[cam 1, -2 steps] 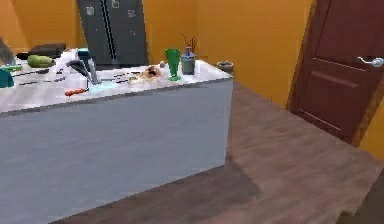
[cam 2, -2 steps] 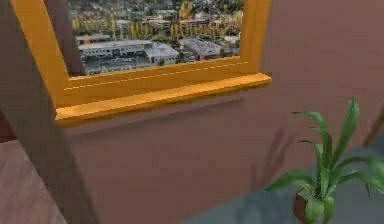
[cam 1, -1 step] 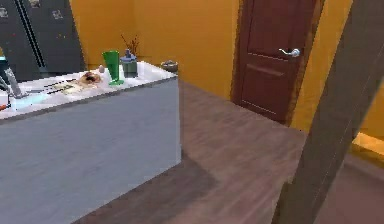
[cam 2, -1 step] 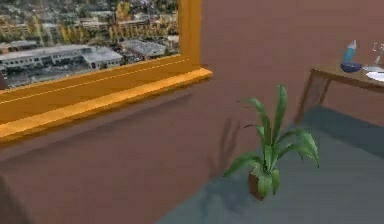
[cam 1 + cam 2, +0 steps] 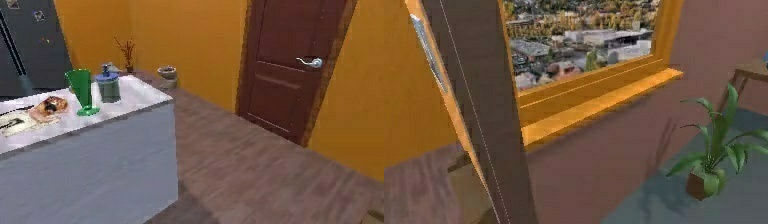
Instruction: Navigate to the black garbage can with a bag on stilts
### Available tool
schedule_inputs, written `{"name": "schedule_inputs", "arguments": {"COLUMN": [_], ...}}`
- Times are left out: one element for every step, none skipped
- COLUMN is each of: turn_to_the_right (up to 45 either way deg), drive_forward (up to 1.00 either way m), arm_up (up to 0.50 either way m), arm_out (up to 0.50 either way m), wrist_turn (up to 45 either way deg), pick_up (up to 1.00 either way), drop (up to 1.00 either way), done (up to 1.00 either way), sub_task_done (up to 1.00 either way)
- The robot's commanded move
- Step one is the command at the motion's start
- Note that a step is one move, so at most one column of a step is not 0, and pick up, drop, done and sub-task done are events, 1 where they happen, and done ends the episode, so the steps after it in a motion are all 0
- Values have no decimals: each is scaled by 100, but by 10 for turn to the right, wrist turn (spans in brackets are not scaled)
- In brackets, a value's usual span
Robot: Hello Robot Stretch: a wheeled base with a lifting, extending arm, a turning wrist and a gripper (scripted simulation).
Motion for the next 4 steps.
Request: {"name": "schedule_inputs", "arguments": {"turn_to_the_right": [-120,0,450,150], "drive_forward": [0,45,0,0], "arm_up": [0,0,0,0], "arm_out": [0,0,0,0], "wrist_turn": [0,0,0,0], "pick_up": [0,0,0,0], "drop": [0,0,0,0], "done": [0,0,0,0], "sub_task_done": [0,0,0,0]}}
